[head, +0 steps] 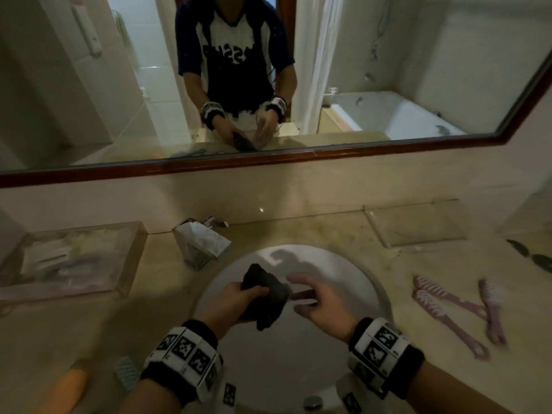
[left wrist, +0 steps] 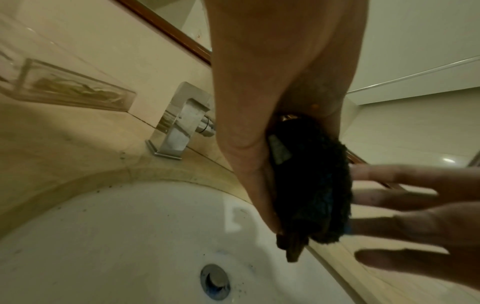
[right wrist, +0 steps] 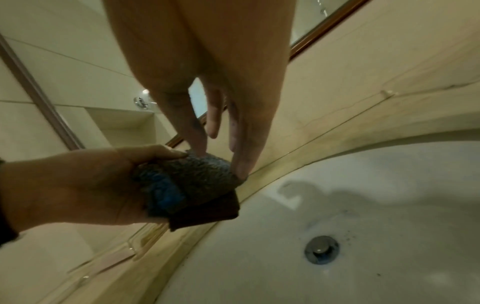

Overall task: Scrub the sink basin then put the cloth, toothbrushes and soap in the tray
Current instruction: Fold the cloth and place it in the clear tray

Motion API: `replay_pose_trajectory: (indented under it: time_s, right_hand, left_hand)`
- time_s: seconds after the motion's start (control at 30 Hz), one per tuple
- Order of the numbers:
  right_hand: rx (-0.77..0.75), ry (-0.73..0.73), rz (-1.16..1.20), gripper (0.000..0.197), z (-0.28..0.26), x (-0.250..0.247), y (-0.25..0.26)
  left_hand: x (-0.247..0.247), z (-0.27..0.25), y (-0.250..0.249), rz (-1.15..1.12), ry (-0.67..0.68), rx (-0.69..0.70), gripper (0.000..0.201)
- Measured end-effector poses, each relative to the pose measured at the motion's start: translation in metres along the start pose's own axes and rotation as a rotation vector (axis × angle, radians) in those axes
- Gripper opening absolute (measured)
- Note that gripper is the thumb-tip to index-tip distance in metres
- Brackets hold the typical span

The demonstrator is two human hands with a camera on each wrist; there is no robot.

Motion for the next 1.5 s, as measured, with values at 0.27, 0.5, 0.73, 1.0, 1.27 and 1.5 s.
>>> replay_pose_trajectory:
  time_s: [0.27, 0.5, 0.73, 1.0, 1.27, 1.5]
  right_hand:
    - [0.226, 0.011, 0.154, 0.067, 0.003, -0.021, -0.034]
    - [0.211, 0.066, 0.55, 0.04, 0.004, -0.063, -0.041]
    - [0.216, -0.023, 0.437, 0.038, 0.01, -0.155, -0.069]
    - [0.199, -0.013, 0.367, 0.032, 0.028, -0.255, -0.107]
    - [0.176, -0.249, 0.368, 0.042, 0.081, -0.353, -0.113]
    - [0.067, -0.14, 0.09, 0.053, 0.121, -0.376, -0.112]
  left_hand:
    - [0.044, -0.001, -0.035, 0.034, 0.166, 0.19, 0.036]
    - [0.083, 0.012, -0.06, 0.032, 0.157, 0.214, 0.052]
    - [0.152, 0.044, -0.093, 0.142, 0.148, 0.305, 0.031]
    - [0.246, 0.084, -0.143, 0.222, 0.158, 0.496, 0.058]
    - [0.295, 0.149, -0.19, 0.162, 0.044, 0.547, 0.049]
    - [0.298, 0.196, -0.188, 0.374, -0.088, 0.529, 0.059]
Point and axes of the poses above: each hand's wrist, its own z-axis towards the middle knuckle, its own x-axis out of the palm, y = z × x, the point moved 9 cm from there along z, towards the middle knuckle, and after that the axes turned 4 degrees about x, right-handed, at the moved point
